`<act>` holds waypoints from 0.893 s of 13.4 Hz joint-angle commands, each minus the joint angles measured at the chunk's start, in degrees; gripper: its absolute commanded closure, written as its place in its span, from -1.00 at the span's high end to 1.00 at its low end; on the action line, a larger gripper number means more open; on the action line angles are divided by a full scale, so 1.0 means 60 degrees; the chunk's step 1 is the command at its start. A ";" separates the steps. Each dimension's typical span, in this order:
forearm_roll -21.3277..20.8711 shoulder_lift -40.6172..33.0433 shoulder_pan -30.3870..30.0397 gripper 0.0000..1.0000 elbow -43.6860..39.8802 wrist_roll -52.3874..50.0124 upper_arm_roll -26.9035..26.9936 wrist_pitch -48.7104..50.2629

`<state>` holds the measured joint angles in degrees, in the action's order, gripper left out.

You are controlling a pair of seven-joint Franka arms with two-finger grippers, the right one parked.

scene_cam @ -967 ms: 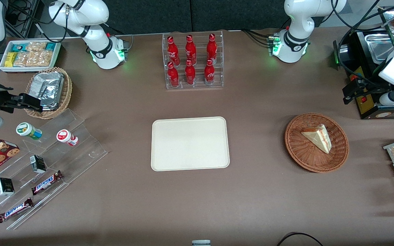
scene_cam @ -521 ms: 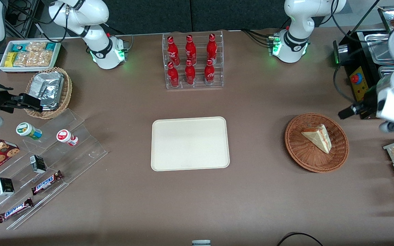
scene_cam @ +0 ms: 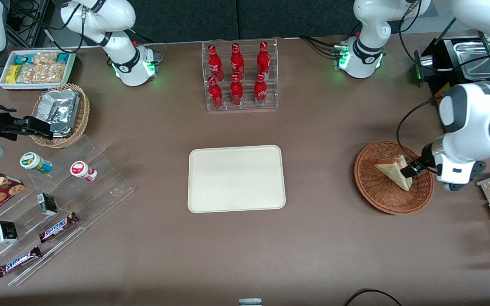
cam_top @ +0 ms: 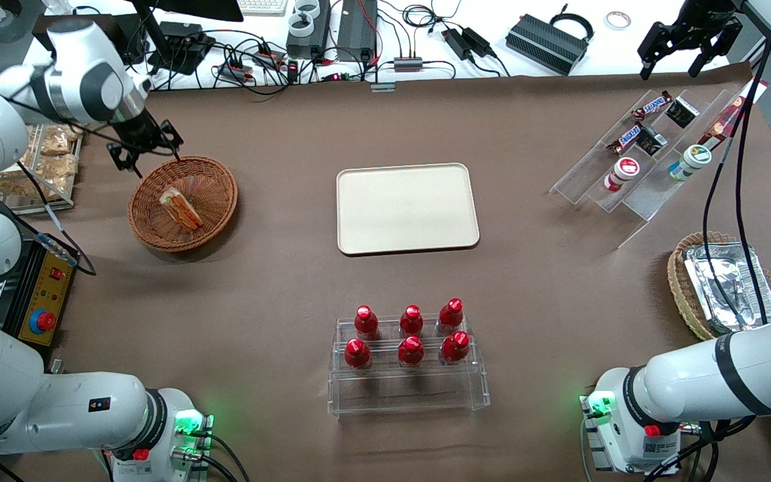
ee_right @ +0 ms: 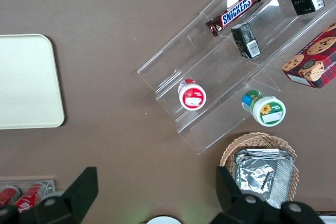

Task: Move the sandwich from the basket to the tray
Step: 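Close the left gripper on the triangular sandwich and lift it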

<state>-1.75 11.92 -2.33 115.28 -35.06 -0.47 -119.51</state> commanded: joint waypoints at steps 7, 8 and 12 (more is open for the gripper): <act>-0.0104 0.1380 0.0021 1.00 0.1162 -0.0629 0.0313 -0.2609; -0.0119 0.1556 0.0036 1.00 0.1162 -0.0718 0.0313 -0.2829; -0.0119 0.1500 0.0036 -0.80 0.1162 -0.0733 0.0313 -0.2934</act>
<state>-1.75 22.04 -2.33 122.63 -38.02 1.40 -137.45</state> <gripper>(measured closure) 0.291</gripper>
